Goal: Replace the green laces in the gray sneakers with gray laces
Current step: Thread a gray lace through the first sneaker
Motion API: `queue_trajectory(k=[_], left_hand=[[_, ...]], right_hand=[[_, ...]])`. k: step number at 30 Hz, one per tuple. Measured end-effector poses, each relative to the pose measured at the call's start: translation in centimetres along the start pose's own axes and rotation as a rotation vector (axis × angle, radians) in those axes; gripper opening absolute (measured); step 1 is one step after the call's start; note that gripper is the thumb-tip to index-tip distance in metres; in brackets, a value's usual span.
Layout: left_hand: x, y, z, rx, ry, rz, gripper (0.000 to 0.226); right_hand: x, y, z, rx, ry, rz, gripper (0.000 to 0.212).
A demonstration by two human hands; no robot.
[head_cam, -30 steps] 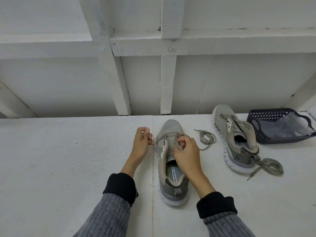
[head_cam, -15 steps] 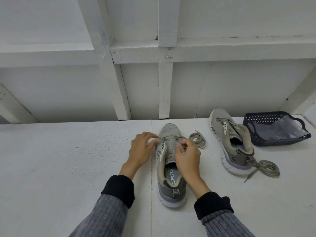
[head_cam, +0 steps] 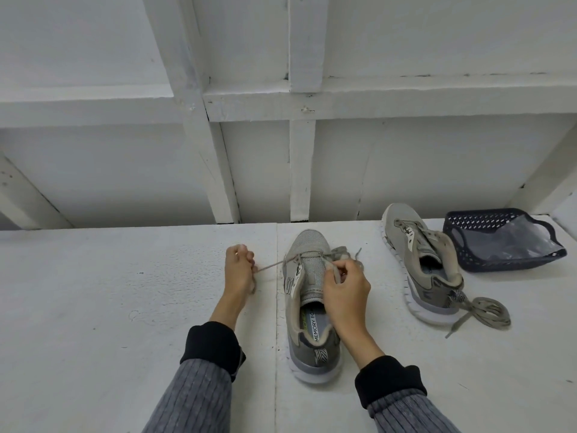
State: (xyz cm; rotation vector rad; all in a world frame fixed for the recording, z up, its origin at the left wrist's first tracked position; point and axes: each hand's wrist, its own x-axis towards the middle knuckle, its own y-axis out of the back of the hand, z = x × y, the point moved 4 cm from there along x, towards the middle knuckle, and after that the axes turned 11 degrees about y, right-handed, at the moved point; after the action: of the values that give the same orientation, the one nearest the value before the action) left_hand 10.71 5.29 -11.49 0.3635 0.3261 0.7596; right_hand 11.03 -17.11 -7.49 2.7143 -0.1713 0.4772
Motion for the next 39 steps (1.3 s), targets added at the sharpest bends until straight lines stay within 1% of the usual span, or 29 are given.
queue_trajectory(k=[1,3,8,10,14,16,18,20,22,25,29,30,32,34,37,38,39], left_hand=[[-0.1,-0.1,-0.3,0.141,-0.087,-0.041,0.019],[0.0,-0.8,-0.7,0.322,-0.216,-0.126,0.011],[-1.0,-3.7,2.1,0.347,-0.404,-0.244,0.012],[-1.5,-4.3,2.6,0.377,-0.377,-0.254,0.010],[-0.8,-3.5,1.7,0.474,-0.298,-0.188,0.012],[-0.2,-2.6,0.8,0.429,-0.266,-0.177,0.012],[-0.1,-2.2,0.7,0.334,-0.300,-0.205,0.008],[-0.8,-2.6,1.7,0.299,-0.367,-0.256,0.018],[-1.4,-3.5,2.8,0.368,-0.431,-0.255,0.020],[-1.7,-4.3,3.5,0.454,-0.476,-0.186,0.015],[-1.8,-4.1,2.9,0.652,-0.557,-0.120,0.024],[-1.6,-3.7,2.6,0.681,-0.540,-0.089,0.025],[-0.7,-2.8,1.4,0.712,-0.441,-0.025,0.025],[0.6,-1.1,-0.3,0.751,-0.278,0.076,0.025],[2.4,2.4,-2.2,0.911,-0.010,0.246,0.020],[2.8,2.9,-2.5,0.940,0.024,0.266,0.020],[3.1,3.0,-2.5,0.941,0.015,0.271,0.020]], right_hand=[[0.0,0.0,-0.1,-0.002,0.006,0.000,0.009],[0.0,0.0,-0.1,0.000,0.010,-0.006,0.008],[0.0,-0.2,0.5,0.006,-0.002,-0.003,0.007],[0.0,-0.2,0.6,0.004,-0.004,-0.004,0.007],[0.0,-0.2,0.6,0.018,-0.003,-0.009,0.008],[0.0,-0.2,0.5,0.020,-0.001,-0.006,0.008],[0.0,-0.2,0.6,0.016,-0.006,-0.006,0.008],[0.0,-0.3,0.7,0.008,-0.013,-0.011,0.008],[0.0,-0.3,0.8,0.007,-0.018,-0.012,0.008],[0.0,-0.3,0.9,0.020,-0.028,-0.009,0.007],[0.0,-0.3,0.6,0.018,-0.024,-0.014,0.006],[0.0,-0.2,0.5,0.022,-0.022,-0.010,0.006],[-0.1,-0.1,0.4,0.032,-0.020,-0.003,0.007],[-0.1,0.0,0.3,0.044,-0.022,-0.006,0.008],[-0.1,0.0,0.1,0.057,-0.018,-0.014,0.006],[-0.1,0.0,0.1,0.052,-0.016,-0.013,0.006],[-0.1,0.0,0.3,0.046,-0.017,-0.011,0.006]])
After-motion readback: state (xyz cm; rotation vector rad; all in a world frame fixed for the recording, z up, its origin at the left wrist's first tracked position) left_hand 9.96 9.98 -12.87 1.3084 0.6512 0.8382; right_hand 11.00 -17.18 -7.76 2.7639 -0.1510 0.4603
